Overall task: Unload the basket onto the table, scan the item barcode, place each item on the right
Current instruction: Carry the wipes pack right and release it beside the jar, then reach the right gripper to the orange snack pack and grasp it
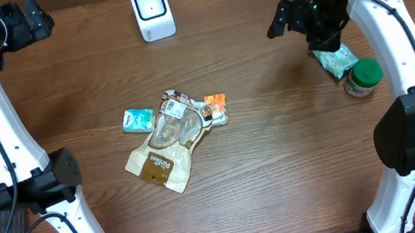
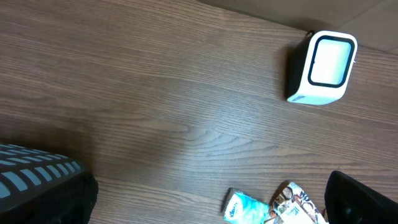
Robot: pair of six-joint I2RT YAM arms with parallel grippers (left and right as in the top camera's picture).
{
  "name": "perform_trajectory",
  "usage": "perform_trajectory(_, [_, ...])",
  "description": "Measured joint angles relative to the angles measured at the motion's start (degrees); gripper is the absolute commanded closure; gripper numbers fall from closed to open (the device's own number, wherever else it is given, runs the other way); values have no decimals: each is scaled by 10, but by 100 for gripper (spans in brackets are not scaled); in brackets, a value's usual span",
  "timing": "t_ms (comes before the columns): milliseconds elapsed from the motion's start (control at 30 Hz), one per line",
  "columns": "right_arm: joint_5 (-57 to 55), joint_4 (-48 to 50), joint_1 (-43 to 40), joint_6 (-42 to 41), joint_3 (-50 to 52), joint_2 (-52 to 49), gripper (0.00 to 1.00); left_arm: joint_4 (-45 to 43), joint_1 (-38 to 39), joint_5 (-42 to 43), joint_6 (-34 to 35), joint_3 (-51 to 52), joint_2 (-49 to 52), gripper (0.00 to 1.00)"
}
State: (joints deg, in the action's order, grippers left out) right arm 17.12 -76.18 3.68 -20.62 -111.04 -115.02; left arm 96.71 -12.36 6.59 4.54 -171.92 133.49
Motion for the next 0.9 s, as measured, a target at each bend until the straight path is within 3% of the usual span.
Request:
perform_trajectory(67, [7, 1, 5, 4, 13, 0, 15, 0, 0, 0, 0, 0, 0, 0])
perform_trajectory(233, [15, 31, 49, 3, 78, 0, 30, 0, 0, 0, 0, 0, 0, 0])
perform_trajectory(500, [22, 128, 155, -36, 191, 0, 67, 0, 0, 0, 0, 0, 0, 0])
perform_trajectory(667, [24, 219, 202, -103, 256, 0, 73, 0, 0, 0, 0, 0, 0, 0])
perform_trajectory(900, [23, 300, 231, -153, 289, 0, 74, 0, 0, 0, 0, 0, 0, 0])
